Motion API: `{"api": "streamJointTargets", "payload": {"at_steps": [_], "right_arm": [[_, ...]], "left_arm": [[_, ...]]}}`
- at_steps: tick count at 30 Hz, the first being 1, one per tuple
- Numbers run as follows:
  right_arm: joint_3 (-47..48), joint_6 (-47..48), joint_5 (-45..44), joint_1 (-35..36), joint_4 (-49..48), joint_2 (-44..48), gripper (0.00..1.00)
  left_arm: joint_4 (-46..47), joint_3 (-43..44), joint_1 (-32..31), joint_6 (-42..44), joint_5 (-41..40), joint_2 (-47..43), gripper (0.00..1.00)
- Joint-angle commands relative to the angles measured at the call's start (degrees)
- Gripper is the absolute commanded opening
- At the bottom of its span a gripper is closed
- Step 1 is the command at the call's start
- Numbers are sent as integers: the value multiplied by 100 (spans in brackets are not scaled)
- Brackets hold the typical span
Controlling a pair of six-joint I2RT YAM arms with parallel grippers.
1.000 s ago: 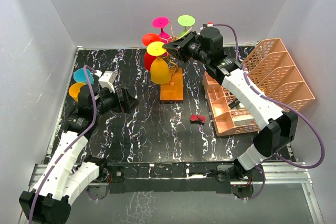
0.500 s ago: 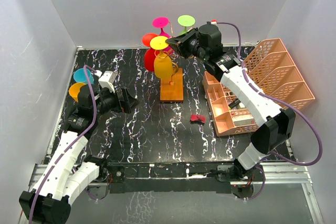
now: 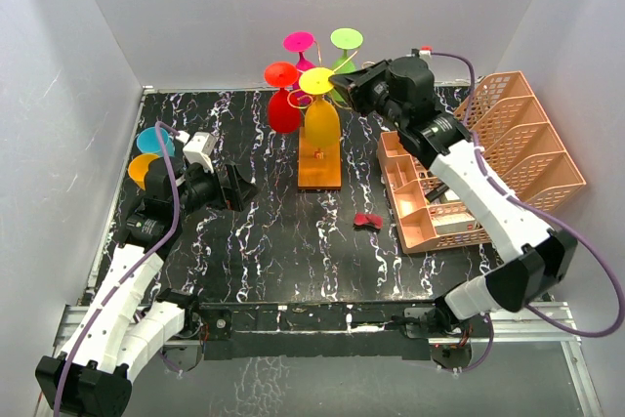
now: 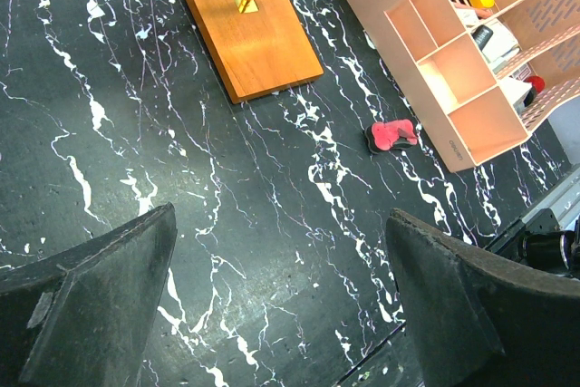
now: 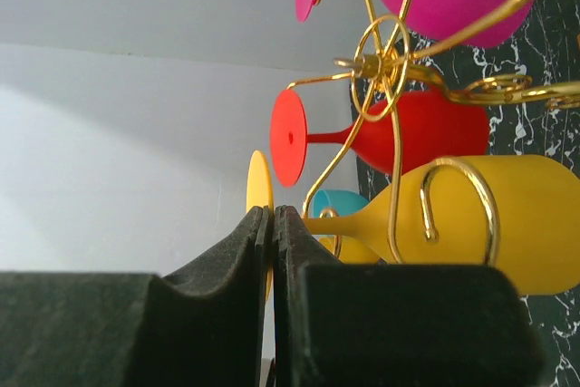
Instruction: Take the wine glass off the wine glass rack
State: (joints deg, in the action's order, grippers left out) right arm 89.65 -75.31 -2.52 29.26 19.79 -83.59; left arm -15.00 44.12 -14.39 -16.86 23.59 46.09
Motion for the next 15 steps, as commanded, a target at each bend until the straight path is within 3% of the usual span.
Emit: {"api": "streamJointTargets", "payload": {"at_steps": [1,8,15], "right_arm": [[-530,-210,230,19,-477,671,8],[-1617,-115,910,19,-856,1720,8],[-3530,369,1664,17,-2288,2852,7]], "left_arm": [[59,29,-27,80,86,-8,97],[59,37,-21,57,113,129,97],[136,-3,-23,-355,171,135,97]]}}
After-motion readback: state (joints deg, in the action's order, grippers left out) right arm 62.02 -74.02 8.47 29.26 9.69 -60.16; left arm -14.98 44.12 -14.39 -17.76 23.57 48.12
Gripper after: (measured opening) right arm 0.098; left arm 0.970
